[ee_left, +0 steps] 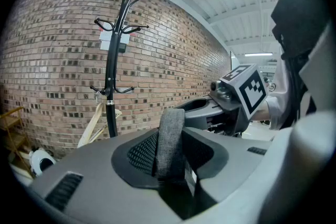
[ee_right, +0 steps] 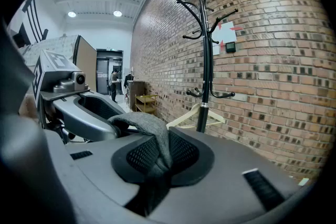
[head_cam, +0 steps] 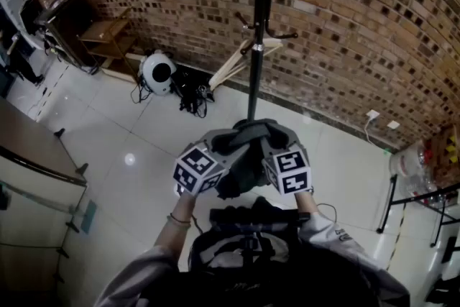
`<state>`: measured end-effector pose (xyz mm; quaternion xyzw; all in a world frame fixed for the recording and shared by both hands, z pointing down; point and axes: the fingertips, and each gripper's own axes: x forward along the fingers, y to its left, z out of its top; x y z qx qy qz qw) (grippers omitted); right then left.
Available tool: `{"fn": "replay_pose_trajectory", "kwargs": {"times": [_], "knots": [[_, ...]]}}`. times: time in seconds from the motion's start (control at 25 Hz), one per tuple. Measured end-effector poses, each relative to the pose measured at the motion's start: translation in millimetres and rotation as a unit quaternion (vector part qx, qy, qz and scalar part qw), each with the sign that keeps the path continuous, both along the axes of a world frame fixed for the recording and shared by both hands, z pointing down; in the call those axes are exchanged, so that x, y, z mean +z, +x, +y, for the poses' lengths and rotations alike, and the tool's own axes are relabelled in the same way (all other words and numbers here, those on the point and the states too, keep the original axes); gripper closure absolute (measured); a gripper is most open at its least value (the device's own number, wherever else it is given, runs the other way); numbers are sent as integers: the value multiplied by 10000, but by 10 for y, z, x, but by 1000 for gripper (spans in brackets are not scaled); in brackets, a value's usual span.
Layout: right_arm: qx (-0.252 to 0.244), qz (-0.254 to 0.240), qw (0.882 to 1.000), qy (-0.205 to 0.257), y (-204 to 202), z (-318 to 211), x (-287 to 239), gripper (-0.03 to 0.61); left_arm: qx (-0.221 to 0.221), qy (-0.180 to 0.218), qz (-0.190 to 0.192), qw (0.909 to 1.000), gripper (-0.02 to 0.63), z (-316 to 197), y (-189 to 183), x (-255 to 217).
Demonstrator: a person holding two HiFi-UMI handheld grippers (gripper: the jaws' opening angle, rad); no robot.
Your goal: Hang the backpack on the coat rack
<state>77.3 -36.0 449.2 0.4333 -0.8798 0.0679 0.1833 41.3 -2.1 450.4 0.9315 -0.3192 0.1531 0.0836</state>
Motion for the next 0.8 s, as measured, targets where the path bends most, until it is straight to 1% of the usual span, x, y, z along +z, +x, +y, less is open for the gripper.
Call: {"fn": "replay_pose_trajectory", "kwargs": {"times": [0.2, 0.52, 0.8], "knots": [[67, -69, 9999, 46, -77, -284, -48, 523, -87, 46, 142, 9999, 485, -271, -57, -88], [-90, -41, 9999, 137, -205, -869, -88, 523, -127, 150, 119, 9997, 485, -860, -169, -117], [-162, 45, 9998, 77, -293, -1505, -114, 523, -117, 163, 10, 9998, 485, -1524, -262, -182]]}}
